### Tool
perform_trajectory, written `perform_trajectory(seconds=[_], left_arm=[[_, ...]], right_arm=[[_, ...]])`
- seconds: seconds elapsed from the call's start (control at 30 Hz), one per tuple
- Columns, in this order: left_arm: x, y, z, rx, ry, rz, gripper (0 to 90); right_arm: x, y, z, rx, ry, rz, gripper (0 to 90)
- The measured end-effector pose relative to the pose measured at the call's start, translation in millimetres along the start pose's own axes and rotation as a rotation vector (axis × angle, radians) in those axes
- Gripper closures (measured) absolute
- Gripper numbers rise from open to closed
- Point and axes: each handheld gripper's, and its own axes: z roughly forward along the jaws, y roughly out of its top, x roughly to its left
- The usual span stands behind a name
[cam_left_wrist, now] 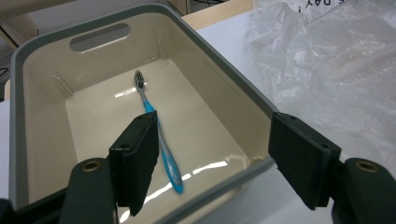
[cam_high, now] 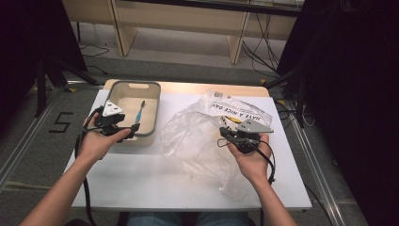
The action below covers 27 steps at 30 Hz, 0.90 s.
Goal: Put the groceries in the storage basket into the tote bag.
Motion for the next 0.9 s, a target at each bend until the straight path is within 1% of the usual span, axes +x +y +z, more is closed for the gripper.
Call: perform_trajectory(seconds=[0.13, 0.27, 0.33, 0.4, 0.47, 0.57, 0.77, 0.9], left_arm=[[6.0, 9.5, 13.7, 0.036, 0.007, 0.008, 33.8], [12.4, 17.4, 28.4, 0.066, 0.013, 0.003, 34.4], [15.4, 21.2, 35.2, 0.074, 0.018, 0.002, 34.6], [18.1, 24.8, 41.4, 0.079, 0.015, -0.009, 34.8], [20.7, 28.5, 46.7, 0.093, 0.023, 0.001, 35.2], [24.9, 34.0, 54.0, 0.107, 0.036, 0.000, 35.9], [31.6, 39.4, 71.0, 0.147, 0.052, 0.003, 37.0], [33.9, 41.5, 81.4, 0.159, 0.061, 0.005, 37.8]], right_arm=[[0.0, -0.2, -0.3, 0.000, 0.001, 0.000, 90.0], [0.5, -0.4, -0.4, 0.000, 0.002, -0.001, 90.0], [0.6, -0.5, -0.4, 0.001, 0.003, 0.000, 90.0], [0.6, -0.7, -0.1, -0.001, 0.004, -0.001, 90.0], [0.9, -0.9, 0.1, 0.004, 0.005, -0.003, 90.0], [1.4, -1.4, 1.0, 0.006, 0.007, -0.003, 90.0], [2.6, -1.7, 1.7, 0.008, 0.009, -0.008, 90.0], [2.4, -1.7, 1.5, 0.004, 0.009, -0.004, 90.0]])
